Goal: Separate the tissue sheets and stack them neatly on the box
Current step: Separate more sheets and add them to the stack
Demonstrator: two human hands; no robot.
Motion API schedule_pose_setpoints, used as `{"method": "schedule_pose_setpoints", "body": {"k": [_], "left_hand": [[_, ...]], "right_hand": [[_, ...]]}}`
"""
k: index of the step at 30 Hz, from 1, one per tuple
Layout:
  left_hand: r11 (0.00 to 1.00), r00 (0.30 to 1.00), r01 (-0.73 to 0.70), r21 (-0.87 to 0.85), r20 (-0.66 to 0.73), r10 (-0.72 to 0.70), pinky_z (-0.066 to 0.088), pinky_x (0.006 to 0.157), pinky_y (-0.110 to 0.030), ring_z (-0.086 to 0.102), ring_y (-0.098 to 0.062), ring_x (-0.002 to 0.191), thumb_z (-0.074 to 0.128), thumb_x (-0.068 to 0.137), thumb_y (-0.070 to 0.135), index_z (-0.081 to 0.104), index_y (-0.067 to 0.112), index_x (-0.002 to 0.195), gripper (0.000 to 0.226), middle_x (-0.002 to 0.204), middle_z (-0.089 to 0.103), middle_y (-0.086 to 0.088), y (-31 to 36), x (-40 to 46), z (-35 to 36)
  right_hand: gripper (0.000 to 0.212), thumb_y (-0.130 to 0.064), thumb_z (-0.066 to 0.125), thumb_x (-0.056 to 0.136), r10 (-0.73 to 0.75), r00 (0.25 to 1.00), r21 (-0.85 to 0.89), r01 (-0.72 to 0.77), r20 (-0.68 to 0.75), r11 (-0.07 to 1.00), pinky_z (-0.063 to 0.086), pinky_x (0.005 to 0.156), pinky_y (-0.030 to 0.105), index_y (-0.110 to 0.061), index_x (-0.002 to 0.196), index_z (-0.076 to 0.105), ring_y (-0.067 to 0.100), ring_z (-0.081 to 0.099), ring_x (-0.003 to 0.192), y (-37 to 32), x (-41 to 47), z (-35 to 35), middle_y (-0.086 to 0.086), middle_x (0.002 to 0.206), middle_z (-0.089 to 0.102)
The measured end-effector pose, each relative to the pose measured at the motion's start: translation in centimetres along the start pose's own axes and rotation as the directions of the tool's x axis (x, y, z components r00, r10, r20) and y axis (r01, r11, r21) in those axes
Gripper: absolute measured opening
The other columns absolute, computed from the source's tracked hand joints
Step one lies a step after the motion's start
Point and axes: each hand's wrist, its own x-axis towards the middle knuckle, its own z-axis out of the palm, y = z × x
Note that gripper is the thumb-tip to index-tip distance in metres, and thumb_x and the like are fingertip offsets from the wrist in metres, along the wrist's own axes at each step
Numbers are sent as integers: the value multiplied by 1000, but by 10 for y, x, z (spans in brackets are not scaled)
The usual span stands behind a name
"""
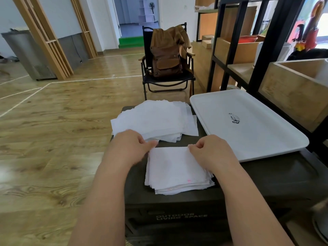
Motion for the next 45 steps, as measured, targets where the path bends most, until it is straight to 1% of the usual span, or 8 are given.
{"method": "schedule_pose_setpoints", "body": {"k": [3, 6, 9, 21, 24, 27, 32, 45], "left_hand": [[994, 932, -97, -58, -354, 71, 39, 61, -30, 59, -17, 77, 57, 97, 31, 62, 17, 94, 15, 92, 69, -4, 4, 11, 13], [985, 968, -165, 40, -187, 170, 33, 103, -31, 40, -24, 136, 44, 103, 15, 35, 14, 149, 46, 151, 42, -9, 3, 30, 32], [938, 960, -256, 233, -48, 274, 21, 117, -37, 14, -24, 150, 41, 105, 24, 13, 18, 157, 60, 164, 16, -2, -1, 40, 40], [925, 820, -353, 142, -430, 379, 38, 91, -33, 58, -26, 113, 57, 98, 23, 76, 15, 105, 22, 127, 66, -3, 7, 29, 31], [926, 825, -374, -51, -475, 307, 33, 70, -12, 56, -5, 85, 63, 93, 31, 71, 17, 81, 20, 84, 65, 17, 10, 21, 22], [906, 902, -268, -329, -415, 116, 29, 47, -15, 40, -5, 48, 61, 91, 41, 55, 9, 61, 45, 49, 50, 15, 13, 13, 5], [578, 999, -44, -815, -47, 9, 50, 65, -31, 67, -22, 67, 61, 94, 46, 73, 9, 68, 46, 78, 74, -5, 19, -1, -14], [490, 991, -66, -869, 1, 136, 37, 37, -10, 53, -4, 34, 53, 101, 35, 72, 24, 50, 55, 52, 66, 5, 29, -24, -31]], "right_hand": [[30, -35, 57, 92, 11, 1000, 1, -11, -26, 1000, 31, 48, 20, -14, 71, 57, 6, 46, 55, 1, 1, 0, -3, 64, 54], [26, -37, 59, 91, 3, 998, 31, -1, -55, 1000, 29, 51, 17, -18, 75, 53, 3, 45, 63, 0, 0, 0, -10, 72, 54], [23, -40, 61, 90, -1, 993, 98, 13, -115, 995, 27, 53, 16, -23, 79, 51, 0, 44, 68, 0, -1, 0, -12, 77, 53], [19, -34, 61, 90, -56, 983, 197, 90, -173, 976, 30, 54, 17, -25, 76, 53, 2, 49, 69, -6, -2, 0, -11, 75, 54], [16, -33, 62, 88, -75, 980, 270, 124, -184, 955, 32, 53, 17, -24, 76, 56, 1, 51, 67, -6, -2, 1, -12, 73, 56], [15, -36, 62, 88, -104, 977, 357, 165, -185, 919, 33, 53, 15, -28, 76, 58, -1, 54, 66, -9, -3, -1, -12, 72, 60], [12, -47, 60, 87, -156, 976, 641, 217, -150, 736, 50, 72, 23, -40, 96, 57, 1, 66, 83, -18, -4, -2, -13, 90, 71], [49, -22, 76, 82, -363, 902, 683, 419, -235, 598, 55, 72, 15, -50, 114, 51, 1, 66, 89, -31, -12, 7, -18, 94, 69]]}}
